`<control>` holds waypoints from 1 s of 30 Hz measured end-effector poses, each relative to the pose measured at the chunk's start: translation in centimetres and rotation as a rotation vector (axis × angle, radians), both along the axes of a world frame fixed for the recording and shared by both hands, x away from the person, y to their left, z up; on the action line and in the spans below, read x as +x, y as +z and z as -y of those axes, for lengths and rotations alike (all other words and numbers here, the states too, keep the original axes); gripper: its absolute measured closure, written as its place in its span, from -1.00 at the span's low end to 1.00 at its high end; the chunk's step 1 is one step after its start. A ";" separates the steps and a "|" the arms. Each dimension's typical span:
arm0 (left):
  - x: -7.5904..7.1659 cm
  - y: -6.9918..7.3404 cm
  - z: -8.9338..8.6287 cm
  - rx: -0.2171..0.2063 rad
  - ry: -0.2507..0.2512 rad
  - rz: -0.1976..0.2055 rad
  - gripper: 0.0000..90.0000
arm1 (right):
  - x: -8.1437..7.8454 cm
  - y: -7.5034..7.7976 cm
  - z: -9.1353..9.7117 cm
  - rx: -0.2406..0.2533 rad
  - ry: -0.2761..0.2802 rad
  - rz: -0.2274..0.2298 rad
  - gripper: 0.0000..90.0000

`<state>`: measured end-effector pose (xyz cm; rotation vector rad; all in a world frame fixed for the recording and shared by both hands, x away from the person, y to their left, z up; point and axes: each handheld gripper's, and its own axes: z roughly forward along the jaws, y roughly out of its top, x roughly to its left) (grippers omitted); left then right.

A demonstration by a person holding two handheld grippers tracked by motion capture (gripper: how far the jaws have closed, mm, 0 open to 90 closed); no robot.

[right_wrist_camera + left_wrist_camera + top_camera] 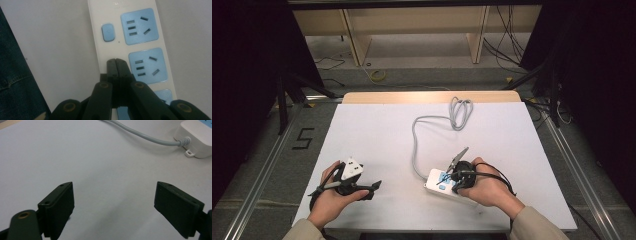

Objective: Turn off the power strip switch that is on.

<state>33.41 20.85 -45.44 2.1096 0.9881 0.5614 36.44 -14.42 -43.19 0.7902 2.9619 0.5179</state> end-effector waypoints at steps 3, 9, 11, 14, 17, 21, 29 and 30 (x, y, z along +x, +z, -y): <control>0.0 0.0 0.0 0.001 -0.001 -0.001 -0.65 | 0.0 0.1 0.1 0.006 -0.001 0.012 1.00; 0.0 0.0 0.0 0.000 0.000 0.000 -0.65 | 0.0 0.1 0.1 0.006 0.002 0.012 1.00; 0.0 0.0 0.0 0.001 -0.001 0.000 -0.65 | 0.0 0.1 0.1 0.006 0.002 0.011 1.00; 0.0 0.0 0.0 0.000 0.000 0.000 -0.65 | 0.0 0.2 0.1 0.013 -0.003 0.015 1.00; 0.0 0.0 0.0 0.000 0.000 0.000 -0.65 | 0.0 0.2 0.2 0.021 0.000 0.019 1.00; 0.0 0.0 0.0 0.000 0.000 0.000 -0.65 | 0.0 0.2 0.3 0.036 -0.010 0.030 1.00; 0.0 0.0 0.0 -0.001 0.001 -0.001 -0.65 | 0.1 0.5 0.7 0.079 -0.040 0.054 1.00; 0.0 0.0 0.0 0.000 0.001 0.000 -0.65 | 0.1 0.5 0.8 0.085 -0.036 0.062 1.00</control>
